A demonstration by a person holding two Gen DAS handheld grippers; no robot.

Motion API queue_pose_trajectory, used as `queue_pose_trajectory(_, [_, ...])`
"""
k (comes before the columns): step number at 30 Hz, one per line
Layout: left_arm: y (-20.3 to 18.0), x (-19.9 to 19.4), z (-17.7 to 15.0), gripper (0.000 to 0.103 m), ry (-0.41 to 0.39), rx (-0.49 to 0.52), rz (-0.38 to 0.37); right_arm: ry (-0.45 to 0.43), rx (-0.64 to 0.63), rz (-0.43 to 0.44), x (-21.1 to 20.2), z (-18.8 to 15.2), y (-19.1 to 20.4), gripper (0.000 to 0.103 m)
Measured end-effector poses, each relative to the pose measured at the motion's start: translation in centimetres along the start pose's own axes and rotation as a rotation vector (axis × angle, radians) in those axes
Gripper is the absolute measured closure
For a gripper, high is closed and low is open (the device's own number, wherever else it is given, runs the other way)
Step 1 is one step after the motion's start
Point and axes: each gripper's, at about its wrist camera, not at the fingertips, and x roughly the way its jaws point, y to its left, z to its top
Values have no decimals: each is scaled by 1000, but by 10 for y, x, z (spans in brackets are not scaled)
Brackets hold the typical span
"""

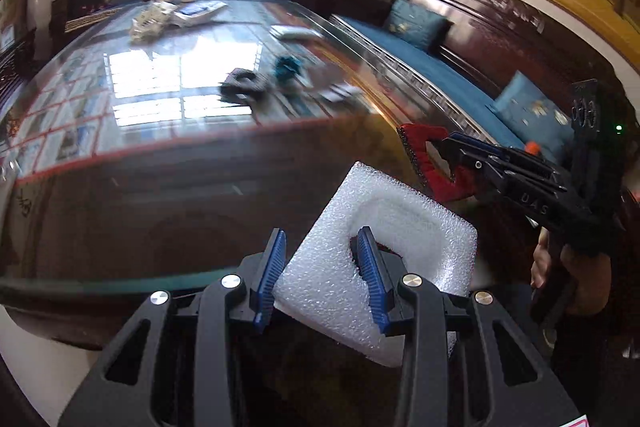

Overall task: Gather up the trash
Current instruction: 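Carry the foam block and red pad with both tools down to the bin, then open the left tool over the bin while the right tool releases the red pad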

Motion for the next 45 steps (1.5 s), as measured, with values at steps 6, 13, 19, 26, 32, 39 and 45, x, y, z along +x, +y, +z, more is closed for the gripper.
queue_pose_trajectory(6, [-36,10,-53,64,96,44,-60,35,-26,-16,-43,-56,8,85])
queue_pose_trajectory(13, [-46,46,-119,64,259,5,-99,150,34,-15,-50,-126,8,85])
queue_pose_trajectory(19, [-40,84,-155,65,363,-10,-58,217,81,-16,-40,-161,2,85])
queue_pose_trajectory(26, [-33,115,-172,65,437,-10,-50,303,89,-33,-19,-190,-6,85])
queue_pose_trajectory(32, [-29,140,-181,56,498,7,-27,336,104,-27,-9,-201,-10,85])
queue_pose_trajectory(39, [-32,139,-176,54,484,30,-17,356,105,-19,-6,-203,-11,85])
queue_pose_trajectory(45, [-29,137,-171,54,470,23,5,370,97,3,-2,-207,-5,85])
